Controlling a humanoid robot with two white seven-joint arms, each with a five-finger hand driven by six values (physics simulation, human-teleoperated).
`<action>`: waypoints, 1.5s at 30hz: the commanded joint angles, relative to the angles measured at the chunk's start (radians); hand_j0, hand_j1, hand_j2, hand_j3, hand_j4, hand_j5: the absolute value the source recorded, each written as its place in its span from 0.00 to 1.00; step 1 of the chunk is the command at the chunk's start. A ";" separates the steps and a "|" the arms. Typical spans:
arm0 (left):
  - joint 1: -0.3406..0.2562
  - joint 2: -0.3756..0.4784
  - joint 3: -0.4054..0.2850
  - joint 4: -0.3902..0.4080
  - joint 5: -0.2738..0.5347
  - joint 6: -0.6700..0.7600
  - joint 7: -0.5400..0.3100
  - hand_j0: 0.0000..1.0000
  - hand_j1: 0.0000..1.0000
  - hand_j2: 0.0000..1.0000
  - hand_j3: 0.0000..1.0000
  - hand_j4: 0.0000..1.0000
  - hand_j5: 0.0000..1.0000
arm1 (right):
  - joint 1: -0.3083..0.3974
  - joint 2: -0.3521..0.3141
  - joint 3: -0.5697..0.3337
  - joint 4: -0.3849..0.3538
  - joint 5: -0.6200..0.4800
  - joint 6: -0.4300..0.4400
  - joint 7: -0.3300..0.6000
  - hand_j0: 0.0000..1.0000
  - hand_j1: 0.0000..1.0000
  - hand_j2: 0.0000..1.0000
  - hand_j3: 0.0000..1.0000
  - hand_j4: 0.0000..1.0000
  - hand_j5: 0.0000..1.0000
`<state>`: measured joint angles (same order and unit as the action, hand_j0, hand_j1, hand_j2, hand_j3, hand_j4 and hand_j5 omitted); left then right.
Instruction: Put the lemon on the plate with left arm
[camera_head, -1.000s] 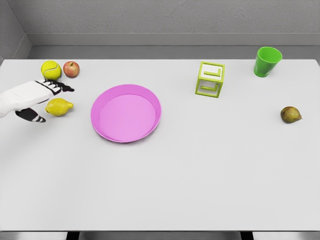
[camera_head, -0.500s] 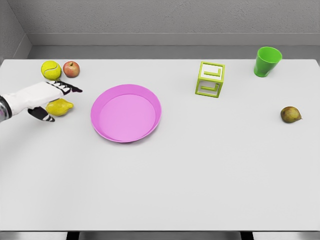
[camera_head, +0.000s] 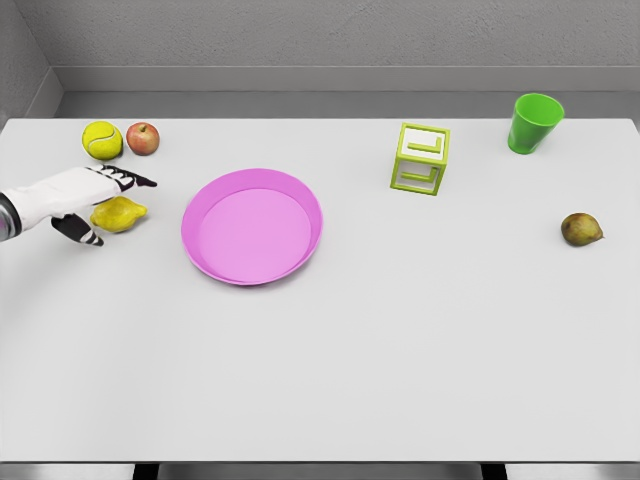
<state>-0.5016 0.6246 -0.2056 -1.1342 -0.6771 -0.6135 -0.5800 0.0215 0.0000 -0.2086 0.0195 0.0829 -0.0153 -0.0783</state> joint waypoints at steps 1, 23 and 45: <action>0.000 0.000 0.000 0.002 -0.013 0.003 0.002 1.00 1.00 1.00 1.00 1.00 1.00 | 0.000 0.000 0.000 0.000 0.000 0.000 0.000 1.00 1.00 1.00 1.00 1.00 1.00; 0.008 0.006 -0.009 -0.010 -0.021 0.003 0.000 0.57 0.57 0.57 0.57 0.57 0.57 | 0.000 0.000 0.000 0.000 0.000 0.000 0.000 1.00 1.00 1.00 1.00 1.00 1.00; 0.005 0.011 -0.008 -0.067 -0.009 0.003 0.000 0.50 0.50 0.50 0.50 0.50 0.50 | 0.000 0.000 0.000 -0.001 0.000 0.000 0.000 1.00 1.00 1.00 1.00 1.00 1.00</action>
<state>-0.4985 0.6342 -0.2143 -1.1921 -0.6920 -0.6137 -0.5806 0.0215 0.0000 -0.2087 0.0194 0.0829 -0.0153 -0.0783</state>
